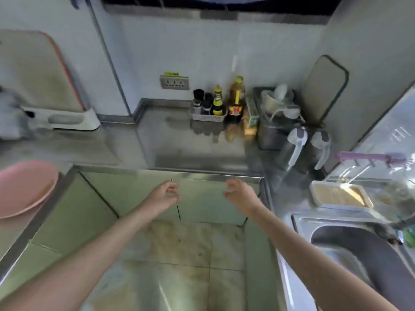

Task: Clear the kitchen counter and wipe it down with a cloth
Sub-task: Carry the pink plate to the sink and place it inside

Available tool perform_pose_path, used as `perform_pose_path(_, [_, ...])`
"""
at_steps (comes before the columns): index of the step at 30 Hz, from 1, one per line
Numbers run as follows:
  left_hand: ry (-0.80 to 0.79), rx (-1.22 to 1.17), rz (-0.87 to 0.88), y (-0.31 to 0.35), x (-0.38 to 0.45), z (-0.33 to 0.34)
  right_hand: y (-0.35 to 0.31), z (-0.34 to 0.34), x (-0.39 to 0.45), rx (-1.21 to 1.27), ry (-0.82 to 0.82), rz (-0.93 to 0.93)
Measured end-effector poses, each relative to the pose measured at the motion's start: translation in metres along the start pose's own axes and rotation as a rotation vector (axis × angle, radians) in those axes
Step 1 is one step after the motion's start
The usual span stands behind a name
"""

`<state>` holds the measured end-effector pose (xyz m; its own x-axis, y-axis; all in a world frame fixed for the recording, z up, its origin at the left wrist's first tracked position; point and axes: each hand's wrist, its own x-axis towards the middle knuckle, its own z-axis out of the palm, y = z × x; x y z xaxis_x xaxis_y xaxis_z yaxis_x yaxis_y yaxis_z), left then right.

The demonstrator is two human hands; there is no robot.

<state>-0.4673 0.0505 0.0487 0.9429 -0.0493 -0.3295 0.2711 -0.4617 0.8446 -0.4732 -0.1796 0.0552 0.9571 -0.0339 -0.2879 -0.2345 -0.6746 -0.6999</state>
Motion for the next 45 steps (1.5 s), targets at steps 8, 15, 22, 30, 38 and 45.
perform_pose_path(8, [0.233,-0.1,-0.04,-0.068,-0.024,-0.155,-0.149,0.12,0.033,-0.021,-0.127,-0.195])
perform_pose_path(15, [0.376,-0.17,-0.149,-0.139,-0.042,-0.283,-0.256,0.236,0.05,-0.048,-0.236,-0.315])
perform_pose_path(22, [0.504,-0.26,-0.253,-0.196,-0.051,-0.357,-0.328,0.328,0.072,-0.095,-0.429,-0.364])
perform_pose_path(30, [0.648,-0.259,-0.412,-0.265,-0.035,-0.413,-0.369,0.401,0.139,-0.146,-0.561,-0.378])
perform_pose_path(38, [0.696,-0.357,-0.578,-0.306,-0.003,-0.455,-0.384,0.444,0.202,-0.19,-0.508,-0.22])
perform_pose_path(45, [0.658,-0.412,-0.625,-0.337,0.035,-0.477,-0.364,0.48,0.212,0.138,-0.554,0.139])
